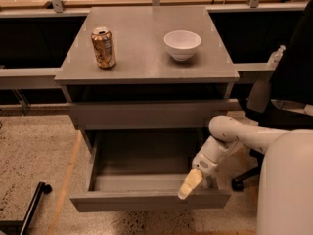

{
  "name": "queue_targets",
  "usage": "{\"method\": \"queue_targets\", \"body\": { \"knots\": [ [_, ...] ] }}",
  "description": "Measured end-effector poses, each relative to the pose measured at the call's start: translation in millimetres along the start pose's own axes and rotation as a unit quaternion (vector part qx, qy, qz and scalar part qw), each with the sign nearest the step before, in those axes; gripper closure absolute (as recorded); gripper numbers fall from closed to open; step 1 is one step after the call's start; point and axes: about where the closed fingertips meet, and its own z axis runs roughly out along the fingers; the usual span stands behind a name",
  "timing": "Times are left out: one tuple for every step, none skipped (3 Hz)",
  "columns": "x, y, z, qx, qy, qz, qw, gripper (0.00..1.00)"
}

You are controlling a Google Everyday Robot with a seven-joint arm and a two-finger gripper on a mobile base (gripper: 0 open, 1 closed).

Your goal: Open middle drawer

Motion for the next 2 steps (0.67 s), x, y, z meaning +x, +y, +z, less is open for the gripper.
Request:
{"method": "queue_targets", "body": {
  "knots": [
    [-1,1,1,0.000,0.008,-0.001,1.0000,0.00],
    [22,19,6,0.015,0.020,0.010,0.9996,0.00]
  ]
}}
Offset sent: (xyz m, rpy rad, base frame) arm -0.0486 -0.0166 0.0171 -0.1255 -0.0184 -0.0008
